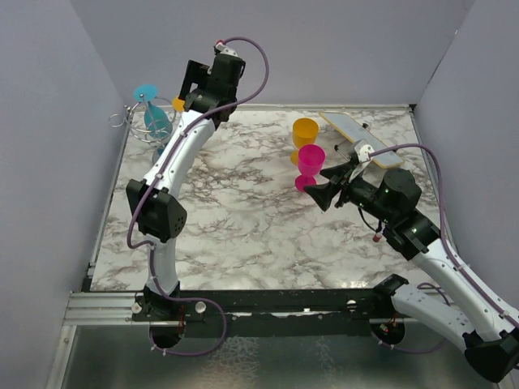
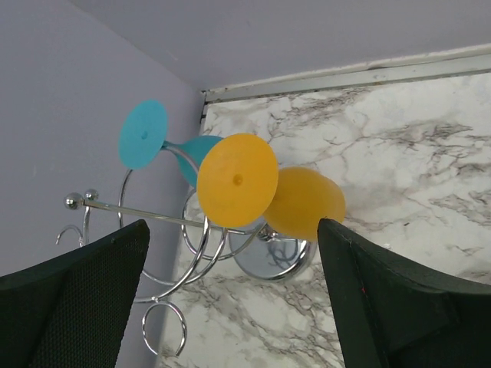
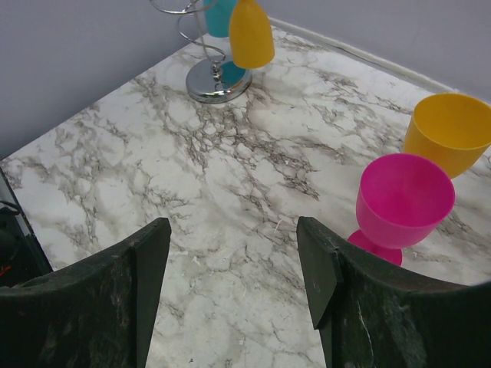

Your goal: Take the wine glass off the wine glass rack

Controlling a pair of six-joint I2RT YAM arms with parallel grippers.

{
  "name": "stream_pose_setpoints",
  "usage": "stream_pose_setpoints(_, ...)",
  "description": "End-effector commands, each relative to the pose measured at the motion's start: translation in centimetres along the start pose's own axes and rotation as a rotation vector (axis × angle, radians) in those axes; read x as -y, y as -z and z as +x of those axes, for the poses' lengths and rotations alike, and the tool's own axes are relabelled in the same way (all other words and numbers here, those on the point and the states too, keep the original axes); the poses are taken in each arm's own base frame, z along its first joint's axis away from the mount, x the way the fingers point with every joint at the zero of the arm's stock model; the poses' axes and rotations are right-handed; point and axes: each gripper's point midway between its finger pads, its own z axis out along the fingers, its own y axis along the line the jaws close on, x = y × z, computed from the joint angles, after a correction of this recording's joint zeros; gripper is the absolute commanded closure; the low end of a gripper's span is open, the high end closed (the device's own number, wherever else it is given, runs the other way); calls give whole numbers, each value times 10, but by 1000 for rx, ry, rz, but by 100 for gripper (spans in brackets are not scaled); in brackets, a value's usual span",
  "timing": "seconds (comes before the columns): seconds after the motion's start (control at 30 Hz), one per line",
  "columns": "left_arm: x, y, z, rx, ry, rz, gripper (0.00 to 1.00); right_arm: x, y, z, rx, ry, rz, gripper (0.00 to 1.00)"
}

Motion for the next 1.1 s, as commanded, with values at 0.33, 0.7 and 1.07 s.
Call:
stream_pose_setpoints(0.33,10,-35,18,-48,-185,-118,24,-1,-2,-4,24,-5,-3,32)
stream_pose_setpoints(0.7,15,-54,26,-73,-233,-194,38,1,-4,-1,17,-8,4,32)
stream_pose_setpoints(1.07,0,-63,24,-63,-232,-238,44,1,-8,0,9,-7,0,32)
